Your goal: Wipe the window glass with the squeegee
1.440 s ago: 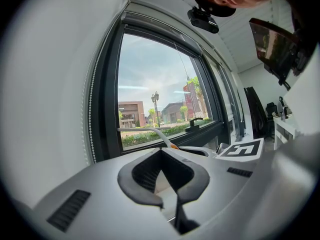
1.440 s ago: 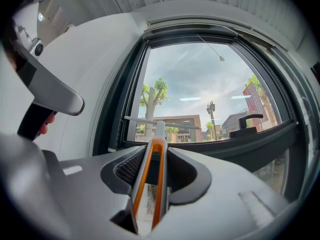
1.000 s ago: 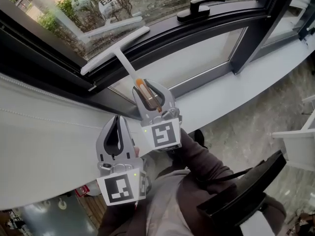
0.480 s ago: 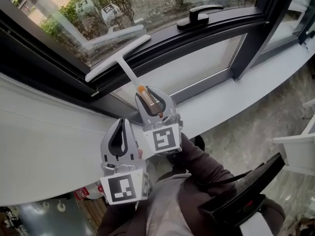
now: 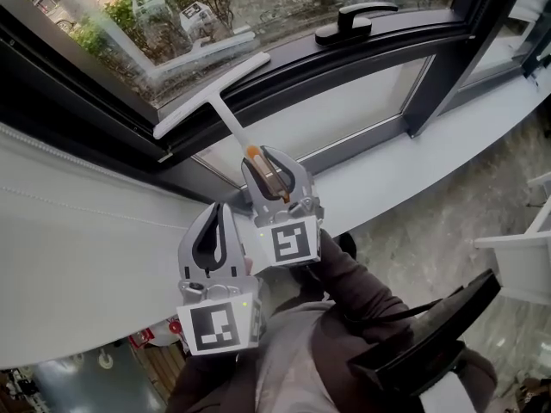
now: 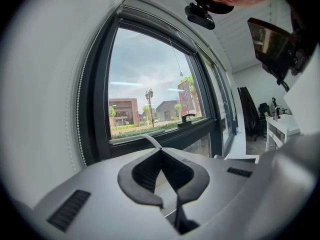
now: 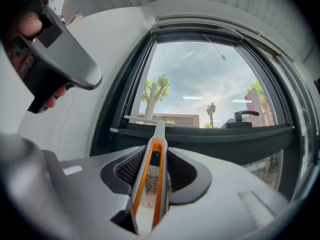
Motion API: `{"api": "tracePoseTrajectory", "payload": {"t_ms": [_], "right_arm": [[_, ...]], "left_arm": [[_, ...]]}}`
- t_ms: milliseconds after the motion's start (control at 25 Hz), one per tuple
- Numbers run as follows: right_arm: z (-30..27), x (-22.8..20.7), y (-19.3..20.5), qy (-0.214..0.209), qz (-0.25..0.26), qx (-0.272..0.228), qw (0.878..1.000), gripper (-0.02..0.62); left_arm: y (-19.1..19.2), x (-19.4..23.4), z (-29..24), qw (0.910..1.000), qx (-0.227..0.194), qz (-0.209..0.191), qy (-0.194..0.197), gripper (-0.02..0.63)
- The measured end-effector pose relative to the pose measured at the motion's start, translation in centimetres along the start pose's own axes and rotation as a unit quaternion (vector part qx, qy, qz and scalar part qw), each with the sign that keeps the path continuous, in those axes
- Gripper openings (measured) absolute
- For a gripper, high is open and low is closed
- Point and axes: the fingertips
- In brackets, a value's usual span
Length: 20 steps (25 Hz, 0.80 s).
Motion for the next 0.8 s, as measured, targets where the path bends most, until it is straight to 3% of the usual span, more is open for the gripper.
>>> {"api": "tracePoseTrajectory", "payload": {"t_ms": [400,560,800], "right_arm": [[1.3,-1.4,-2.2,0.018,0.003,0.006,1.000,0.132],[1.6,-3.0,-6.0,0.016,0.011,-0.017,1.000,0.130],[2.2,-5.0,-14.9,0.005,0.007,-0.072,0.997,0.130]], "left_arm": [[-0.7,-0.3,-0.3,0.9993,-0.028,0.020,0.011,0.002],[-2.0,-0.3,-1.7,0.9981,-0.049,0.036,-0.008,0.002],[-4.6,-1.9,-2.7,0.9975,-0.052,0.047,0.007,0.002]]}}
Point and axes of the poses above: the fingertips, and each gripper's own axes: z backward along the fingers, x to its left, y out of its underside, and after that the axes turned 14 degrees about -z, right-handed
